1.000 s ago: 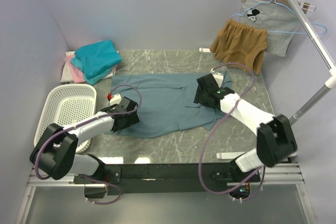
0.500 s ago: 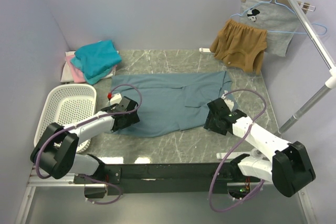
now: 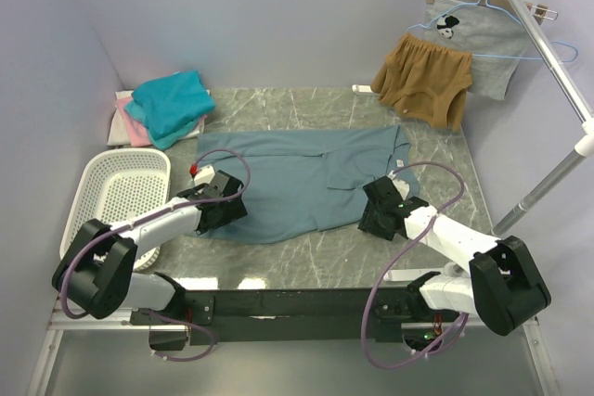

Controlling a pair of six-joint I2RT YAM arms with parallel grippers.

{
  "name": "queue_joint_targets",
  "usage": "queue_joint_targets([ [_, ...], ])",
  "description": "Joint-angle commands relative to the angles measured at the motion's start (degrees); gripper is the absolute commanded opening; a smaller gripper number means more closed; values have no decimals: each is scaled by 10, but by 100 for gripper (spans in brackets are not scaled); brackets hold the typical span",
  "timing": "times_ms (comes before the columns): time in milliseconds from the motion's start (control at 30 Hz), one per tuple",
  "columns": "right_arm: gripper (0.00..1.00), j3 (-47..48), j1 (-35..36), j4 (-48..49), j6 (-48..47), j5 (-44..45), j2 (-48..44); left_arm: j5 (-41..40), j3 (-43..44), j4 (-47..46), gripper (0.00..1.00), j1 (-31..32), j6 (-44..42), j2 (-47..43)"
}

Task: Fold and stack the t-shirts
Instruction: Grap the side of the flattened tshirt closest away from the robot with both arms

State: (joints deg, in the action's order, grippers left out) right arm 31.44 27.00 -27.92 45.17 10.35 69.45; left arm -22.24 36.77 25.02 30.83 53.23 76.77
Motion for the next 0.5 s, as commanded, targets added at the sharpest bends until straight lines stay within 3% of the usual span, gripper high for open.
queue_joint_targets([
  [0,54,-3,-5,37,3,25,11,7,0,17,99,2,6,-29],
  [233,53,-7,-20,54,-2,43,19,4,0,22,99,2,12,-39],
  [467,39,-1,-38,64,-3,29,50,3,-3,27,99,1,16,-44],
])
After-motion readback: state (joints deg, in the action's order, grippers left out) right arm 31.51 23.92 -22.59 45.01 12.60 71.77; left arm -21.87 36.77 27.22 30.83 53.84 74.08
